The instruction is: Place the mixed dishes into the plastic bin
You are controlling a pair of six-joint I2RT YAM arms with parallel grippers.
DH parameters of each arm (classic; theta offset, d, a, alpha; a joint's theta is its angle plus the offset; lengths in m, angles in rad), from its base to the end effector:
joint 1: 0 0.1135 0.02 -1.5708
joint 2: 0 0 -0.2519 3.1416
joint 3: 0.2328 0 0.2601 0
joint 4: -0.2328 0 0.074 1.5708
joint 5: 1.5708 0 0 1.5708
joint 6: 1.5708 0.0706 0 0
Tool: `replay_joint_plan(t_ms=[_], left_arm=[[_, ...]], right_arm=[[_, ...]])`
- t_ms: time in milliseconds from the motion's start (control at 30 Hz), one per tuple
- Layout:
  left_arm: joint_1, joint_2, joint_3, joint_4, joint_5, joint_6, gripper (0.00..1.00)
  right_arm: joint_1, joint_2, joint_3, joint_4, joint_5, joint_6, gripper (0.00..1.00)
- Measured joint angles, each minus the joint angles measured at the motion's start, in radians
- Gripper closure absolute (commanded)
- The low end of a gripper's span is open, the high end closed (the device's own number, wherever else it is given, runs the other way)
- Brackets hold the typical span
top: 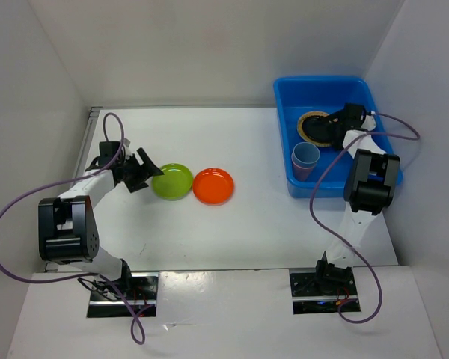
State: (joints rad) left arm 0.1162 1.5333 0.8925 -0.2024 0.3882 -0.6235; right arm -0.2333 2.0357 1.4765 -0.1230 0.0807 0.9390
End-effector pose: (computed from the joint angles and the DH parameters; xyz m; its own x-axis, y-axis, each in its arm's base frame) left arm 0.3428 0.0131 0.1580 -0.6855 -0.6241 -0.3749 -0.3172 0.7195 -0.6178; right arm 0.4767 -0.1191 0.1642 -0.1272 0.8570 -0.4994 0.6671 0.4465 0.5963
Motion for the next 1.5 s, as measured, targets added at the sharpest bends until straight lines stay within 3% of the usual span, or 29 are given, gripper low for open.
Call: replay_joint_plan(t_ms=[200, 367, 600, 733, 967, 1100, 1133, 1333, 1500], left_arm=[[-0.019, -0.005, -0.024, 0.016, -0.039, -0.008, 0.13], [-0.037, -0.006, -0.088, 0.066, -0.098, -0.025, 0.13], [-0.039, 0.052, -0.098, 0.13, -0.122, -0.058, 0.17], [-0.039, 0.085, -0.097, 0.189, -0.118, -0.077, 0.29], [-0.039, 0.136, -0.096, 0.27, -0.117, -0.123, 0.6], [-0.041, 0.161, -0.096, 0.29, -0.122, -0.146, 0.96], [-0.042, 0.168, -0.096, 0.3, -0.111, -0.148, 1.0], [-0.048, 0.172, -0.035, 0.275, -0.072, -0.136, 1.0], [-0.045, 0.078, 0.047, 0.182, -0.007, -0.108, 1.0]], right_arm=[[-0.02, -0.037, -0.015, -0.079, -0.019, -0.053, 0.04], [-0.035, -0.182, -0.164, -0.083, -0.077, -0.082, 0.01], [-0.031, -0.396, -0.167, -0.064, -0.116, -0.122, 0.01], [-0.026, -0.499, -0.153, -0.059, -0.158, -0.14, 0.01], [-0.011, -0.652, -0.153, -0.043, -0.285, -0.17, 0.01], [0.057, -0.727, -0.154, -0.013, -0.349, -0.22, 0.01], [0.085, -0.739, -0.153, -0.005, -0.369, -0.235, 0.01], [0.27, -0.746, -0.12, 0.001, -0.499, -0.338, 0.01], [0.388, -0.704, -0.076, 0.007, -0.63, -0.401, 0.01]])
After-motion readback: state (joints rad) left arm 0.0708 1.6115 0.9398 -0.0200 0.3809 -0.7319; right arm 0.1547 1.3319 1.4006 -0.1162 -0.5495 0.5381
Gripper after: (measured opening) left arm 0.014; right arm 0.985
